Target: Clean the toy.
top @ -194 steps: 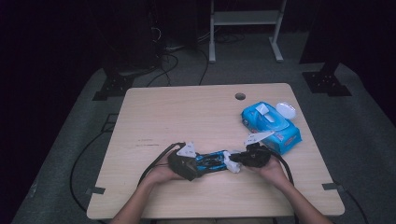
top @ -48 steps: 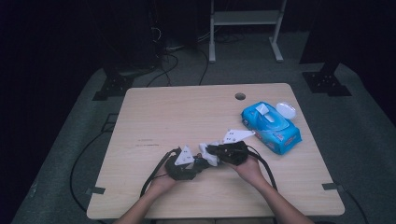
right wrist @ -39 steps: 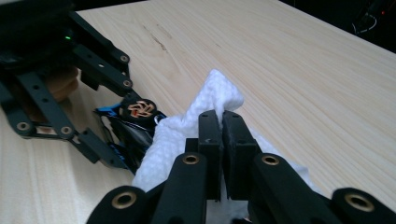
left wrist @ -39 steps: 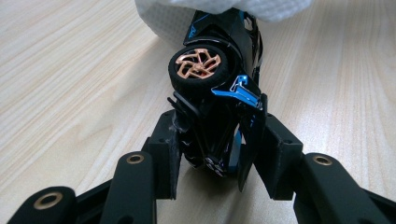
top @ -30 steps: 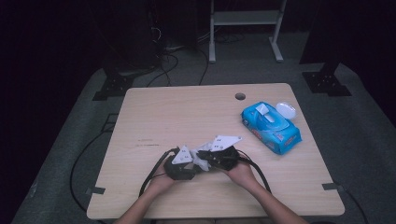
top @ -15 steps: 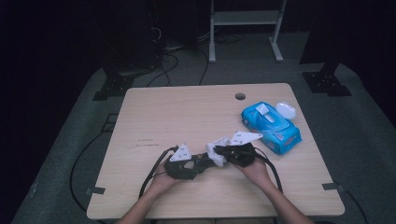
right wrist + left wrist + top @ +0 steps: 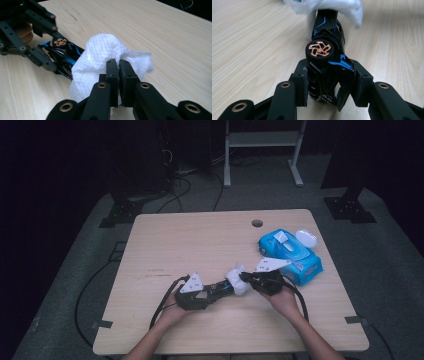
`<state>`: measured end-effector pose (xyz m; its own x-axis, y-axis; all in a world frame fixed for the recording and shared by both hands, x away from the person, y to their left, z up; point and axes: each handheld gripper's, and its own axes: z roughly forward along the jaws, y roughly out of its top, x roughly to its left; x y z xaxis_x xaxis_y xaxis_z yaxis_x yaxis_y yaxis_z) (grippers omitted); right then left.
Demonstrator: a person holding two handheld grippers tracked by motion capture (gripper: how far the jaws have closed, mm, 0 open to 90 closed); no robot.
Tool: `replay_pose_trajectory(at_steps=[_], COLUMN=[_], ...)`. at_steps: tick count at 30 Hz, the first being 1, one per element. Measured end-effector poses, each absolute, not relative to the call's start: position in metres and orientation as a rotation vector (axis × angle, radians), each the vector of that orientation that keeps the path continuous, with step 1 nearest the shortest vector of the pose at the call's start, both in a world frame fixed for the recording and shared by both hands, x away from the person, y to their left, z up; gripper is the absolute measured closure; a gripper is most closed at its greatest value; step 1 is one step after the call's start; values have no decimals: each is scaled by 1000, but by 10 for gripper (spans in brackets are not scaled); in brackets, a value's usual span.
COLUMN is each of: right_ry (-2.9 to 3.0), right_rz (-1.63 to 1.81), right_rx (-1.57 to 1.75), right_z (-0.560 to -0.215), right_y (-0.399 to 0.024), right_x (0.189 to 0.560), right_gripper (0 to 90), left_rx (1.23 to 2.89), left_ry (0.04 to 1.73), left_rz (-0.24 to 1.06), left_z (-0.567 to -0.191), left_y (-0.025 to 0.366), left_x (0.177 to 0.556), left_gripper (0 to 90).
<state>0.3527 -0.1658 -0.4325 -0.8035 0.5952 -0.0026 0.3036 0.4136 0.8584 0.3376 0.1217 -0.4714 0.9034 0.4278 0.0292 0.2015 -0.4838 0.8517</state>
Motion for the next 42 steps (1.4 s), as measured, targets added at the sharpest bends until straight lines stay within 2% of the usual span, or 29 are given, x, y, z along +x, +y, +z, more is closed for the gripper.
replay_pose_trajectory(at_steps=[7,11,12,13,16,21,25,28,37,42], right_ry=[2393,2411,2386,2386,2401,2479,2453,2441,2381,2397], right_rz=[1331,1306,1310,1310,1423,1406,1400,1390,1318,1331], right_rx=[726,674,682,682,763,715,698,732,833,817], right_z=[-431,-426,-422,-422,-418,-428,-431,-430,-428,-429], right_y=[-146,-132,-134,-134,-141,-122,-123,-135,-171,-161], right_x=[352,352,352,352,355,358,361,363,366,366], right_gripper=[861,790,731,731,630,583,773,823,840,845], left_rx=[2089,2104,2104,2104,2099,2098,2099,2098,2110,2117], left_ry=[429,414,413,413,422,420,421,414,407,413], left_rz=[290,308,309,309,302,291,281,283,283,298], left_z=[-472,-471,-471,-471,-472,-471,-471,-471,-470,-469], left_y=[122,122,122,122,122,122,123,124,124,124], left_x=[338,338,338,338,339,339,339,340,341,343], left_gripper=[564,560,560,561,559,567,573,574,570,567])
